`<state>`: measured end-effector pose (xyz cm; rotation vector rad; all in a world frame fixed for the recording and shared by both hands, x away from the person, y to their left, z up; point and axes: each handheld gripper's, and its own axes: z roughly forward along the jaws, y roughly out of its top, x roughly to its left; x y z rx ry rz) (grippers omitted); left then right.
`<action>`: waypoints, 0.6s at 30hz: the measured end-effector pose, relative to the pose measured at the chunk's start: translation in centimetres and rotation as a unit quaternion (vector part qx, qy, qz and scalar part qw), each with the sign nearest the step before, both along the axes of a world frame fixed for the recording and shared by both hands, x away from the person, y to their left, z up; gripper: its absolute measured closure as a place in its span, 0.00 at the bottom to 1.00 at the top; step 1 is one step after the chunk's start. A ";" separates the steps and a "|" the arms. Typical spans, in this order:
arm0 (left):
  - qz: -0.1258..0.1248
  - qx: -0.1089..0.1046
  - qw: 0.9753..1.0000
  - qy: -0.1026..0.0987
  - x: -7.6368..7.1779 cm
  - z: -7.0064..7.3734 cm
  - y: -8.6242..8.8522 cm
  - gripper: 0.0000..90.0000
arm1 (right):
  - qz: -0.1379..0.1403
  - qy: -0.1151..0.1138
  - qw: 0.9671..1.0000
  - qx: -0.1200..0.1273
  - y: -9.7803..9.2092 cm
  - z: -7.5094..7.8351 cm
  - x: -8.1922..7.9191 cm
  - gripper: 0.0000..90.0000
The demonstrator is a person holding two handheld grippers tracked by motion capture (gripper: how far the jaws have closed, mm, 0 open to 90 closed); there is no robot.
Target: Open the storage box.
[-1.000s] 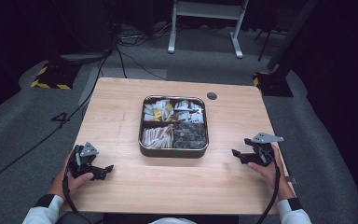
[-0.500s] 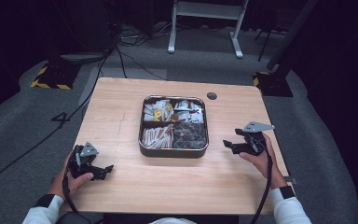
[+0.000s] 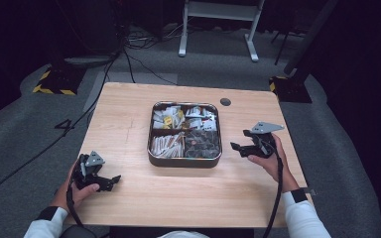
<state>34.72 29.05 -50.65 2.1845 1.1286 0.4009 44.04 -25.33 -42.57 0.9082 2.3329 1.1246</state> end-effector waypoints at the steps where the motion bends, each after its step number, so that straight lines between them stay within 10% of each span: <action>1: 0.000 0.001 1.000 -0.001 0.0 0.0 0.0 0.00 | 0.005 0.000 1.000 -0.004 0.6 0.1 0.3 0.28; 18: 0.000 0.001 1.000 -0.001 0.0 0.0 0.0 0.00 | 0.042 -0.003 0.999 -0.002 5.2 1.2 1.8 0.28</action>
